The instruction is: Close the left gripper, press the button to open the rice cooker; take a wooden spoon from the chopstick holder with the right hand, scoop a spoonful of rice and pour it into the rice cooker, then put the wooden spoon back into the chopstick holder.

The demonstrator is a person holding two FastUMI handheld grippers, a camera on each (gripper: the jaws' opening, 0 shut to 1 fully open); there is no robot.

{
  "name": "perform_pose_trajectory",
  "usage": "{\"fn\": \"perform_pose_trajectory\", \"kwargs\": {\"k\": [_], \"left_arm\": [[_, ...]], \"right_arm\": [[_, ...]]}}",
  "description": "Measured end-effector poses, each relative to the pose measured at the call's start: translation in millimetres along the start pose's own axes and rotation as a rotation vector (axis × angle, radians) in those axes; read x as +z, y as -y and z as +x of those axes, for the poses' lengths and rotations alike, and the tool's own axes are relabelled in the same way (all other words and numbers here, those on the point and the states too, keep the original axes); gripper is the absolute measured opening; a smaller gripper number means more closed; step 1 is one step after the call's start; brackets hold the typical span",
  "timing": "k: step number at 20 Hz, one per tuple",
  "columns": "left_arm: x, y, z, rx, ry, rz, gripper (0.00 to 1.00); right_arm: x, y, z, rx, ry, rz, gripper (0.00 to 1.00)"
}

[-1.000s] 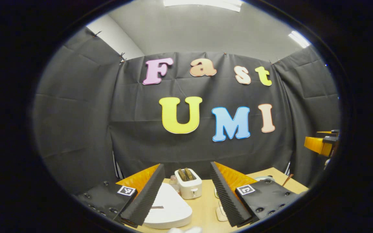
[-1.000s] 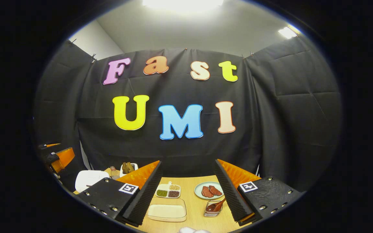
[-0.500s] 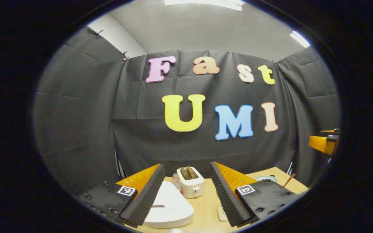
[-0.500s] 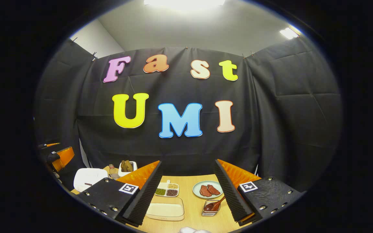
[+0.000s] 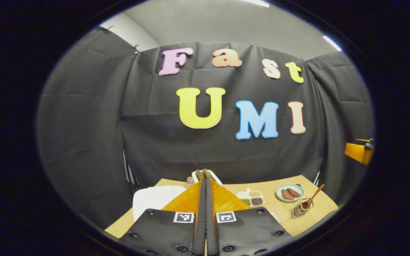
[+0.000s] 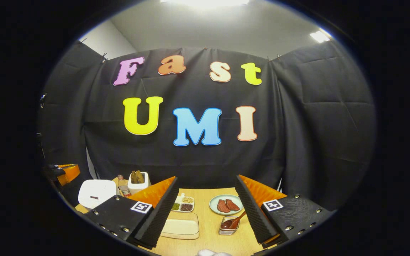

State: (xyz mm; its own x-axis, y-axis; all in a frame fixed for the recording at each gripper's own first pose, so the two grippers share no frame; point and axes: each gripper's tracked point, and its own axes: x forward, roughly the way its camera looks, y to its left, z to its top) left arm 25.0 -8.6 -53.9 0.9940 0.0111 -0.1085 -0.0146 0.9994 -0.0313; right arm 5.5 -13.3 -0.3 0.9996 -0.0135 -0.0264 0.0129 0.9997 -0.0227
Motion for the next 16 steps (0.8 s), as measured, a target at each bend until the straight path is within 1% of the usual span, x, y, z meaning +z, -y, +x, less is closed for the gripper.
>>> {"fn": "perform_pose_trajectory", "kwargs": {"k": [3, 7, 10, 13, 16], "left_arm": [[-21.5, -31.1, 18.1, 0.091, -0.041, -0.018, 0.08], [-66.1, -73.3, 43.3, 0.206, -0.127, -0.033, 0.09], [-106.2, -91.8, 60.9, 0.253, -0.212, -0.074, 0.08], [-140.2, -109.0, 73.6, 0.307, -0.287, -0.078, 0.08], [-170.5, -115.5, 82.1, 0.334, -0.362, -0.08, 0.09]], "right_arm": [[-5.9, 6.4, 1.1, -0.01, -0.027, -0.027, 0.97], [-11.0, 21.3, -0.7, -0.039, -0.051, -0.047, 0.98], [-21.5, 37.0, -1.6, -0.073, -0.085, -0.066, 0.97], [-30.6, 45.1, -5.2, -0.093, -0.123, -0.068, 0.98], [-37.3, 47.3, -9.2, -0.106, -0.141, -0.073, 0.97]]}}
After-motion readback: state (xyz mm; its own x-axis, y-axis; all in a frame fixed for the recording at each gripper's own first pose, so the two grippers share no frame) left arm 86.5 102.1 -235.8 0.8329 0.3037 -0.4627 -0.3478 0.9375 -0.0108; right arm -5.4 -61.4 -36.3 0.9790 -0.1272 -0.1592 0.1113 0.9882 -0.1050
